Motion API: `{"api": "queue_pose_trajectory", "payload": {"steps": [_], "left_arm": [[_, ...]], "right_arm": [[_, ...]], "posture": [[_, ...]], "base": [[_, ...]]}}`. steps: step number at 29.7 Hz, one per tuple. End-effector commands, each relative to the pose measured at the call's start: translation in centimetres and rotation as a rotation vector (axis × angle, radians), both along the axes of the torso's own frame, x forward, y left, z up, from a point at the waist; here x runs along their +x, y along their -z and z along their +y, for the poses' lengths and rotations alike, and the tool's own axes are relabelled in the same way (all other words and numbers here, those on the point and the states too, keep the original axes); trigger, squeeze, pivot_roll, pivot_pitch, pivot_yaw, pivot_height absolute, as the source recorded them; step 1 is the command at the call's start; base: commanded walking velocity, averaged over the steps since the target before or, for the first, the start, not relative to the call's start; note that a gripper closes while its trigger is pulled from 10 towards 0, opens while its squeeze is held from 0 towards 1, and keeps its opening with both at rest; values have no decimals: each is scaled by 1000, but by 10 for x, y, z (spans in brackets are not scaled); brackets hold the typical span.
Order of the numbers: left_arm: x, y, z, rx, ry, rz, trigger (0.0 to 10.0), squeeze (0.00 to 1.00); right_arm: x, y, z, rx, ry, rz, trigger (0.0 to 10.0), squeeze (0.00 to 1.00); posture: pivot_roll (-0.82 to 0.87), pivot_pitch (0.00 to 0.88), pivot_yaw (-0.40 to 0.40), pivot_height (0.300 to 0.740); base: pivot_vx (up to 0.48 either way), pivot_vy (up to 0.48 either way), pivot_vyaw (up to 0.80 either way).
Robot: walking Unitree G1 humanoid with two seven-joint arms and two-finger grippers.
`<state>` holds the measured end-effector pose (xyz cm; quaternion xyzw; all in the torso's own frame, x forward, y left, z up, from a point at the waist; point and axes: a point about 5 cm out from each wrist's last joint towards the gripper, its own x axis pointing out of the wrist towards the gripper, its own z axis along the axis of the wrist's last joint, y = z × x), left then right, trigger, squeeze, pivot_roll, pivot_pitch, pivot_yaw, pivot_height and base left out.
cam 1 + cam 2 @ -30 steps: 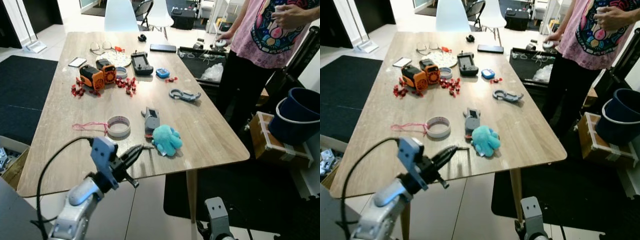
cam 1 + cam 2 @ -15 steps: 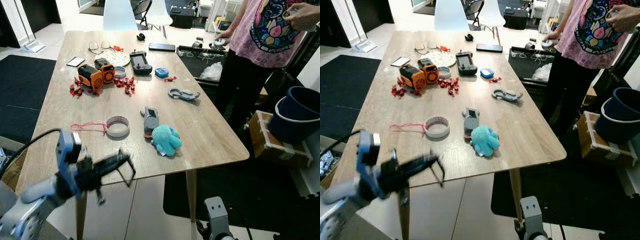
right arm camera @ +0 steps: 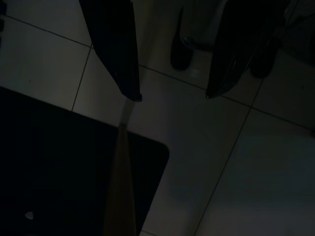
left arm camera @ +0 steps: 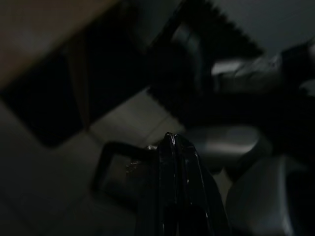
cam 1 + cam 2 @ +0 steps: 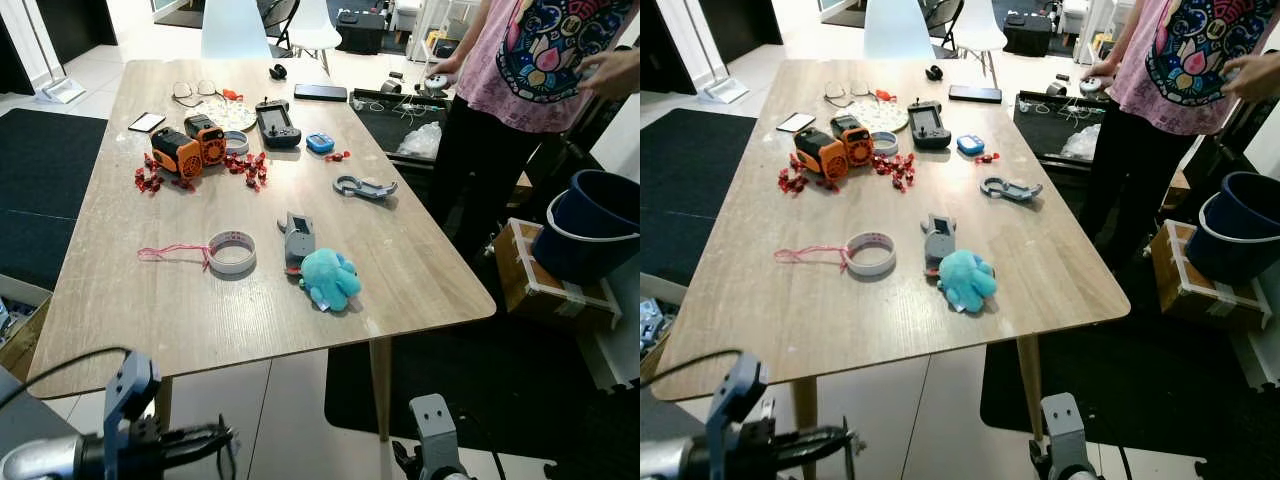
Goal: Hang keys on a hook
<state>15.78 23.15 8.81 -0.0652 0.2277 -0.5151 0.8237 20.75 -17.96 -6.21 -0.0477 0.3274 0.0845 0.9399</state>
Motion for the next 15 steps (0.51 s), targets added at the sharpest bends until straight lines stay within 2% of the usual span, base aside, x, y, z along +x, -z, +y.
{"api": "queue_pose_trajectory", "payload": {"steps": [1, 3, 5, 7, 8, 10, 12, 13, 15], "left_arm": [[-8, 18, 11, 66, -37, 40, 0, 0], [-6, 46, 22, 124, -250, 55, 0, 0], [-6, 46, 22, 124, -250, 55, 0, 0], [-7, 68, 29, 82, -453, 97, 0, 0], [-17, 88, 33, 56, -576, 145, 0, 0], [-20, 92, 33, 56, -596, 156, 0, 0], [-35, 103, 32, 53, -621, 173, 0, 0], [-35, 103, 32, 53, -621, 173, 0, 0], [-49, 111, 29, 34, -645, 204, 0, 0]], "right_arm": [[-6, 3, -3, -1, 11, 22, 10000, 0], [-6, 3, -3, -2, 12, 24, 10000, 0], [-6, 3, -3, -2, 12, 24, 10000, 0], [-5, 3, -2, -2, 11, 25, 10000, 0], [-6, 4, -2, -1, 11, 24, 10000, 0], [-6, 4, -2, -1, 11, 24, 10000, 0], [-6, 4, -3, -1, 19, 22, 10000, 0], [-6, 4, -3, -1, 19, 22, 10000, 0], [-8, 4, -5, -3, 24, 23, 10000, 0]], "posture": [[72, 84, -69, 740], [73, 77, -71, 740], [73, 77, -71, 740], [65, 73, -69, 740], [58, 70, -66, 740], [58, 70, -66, 740], [50, 66, -61, 740], [50, 66, -61, 740], [52, 63, -63, 740]], "base": [[0, 0, 0], [0, 0, 0], [0, 0, 0], [0, 0, 0], [0, 0, 0], [0, 0, 0], [0, 0, 0], [0, 0, 0], [0, 0, 0]]}}
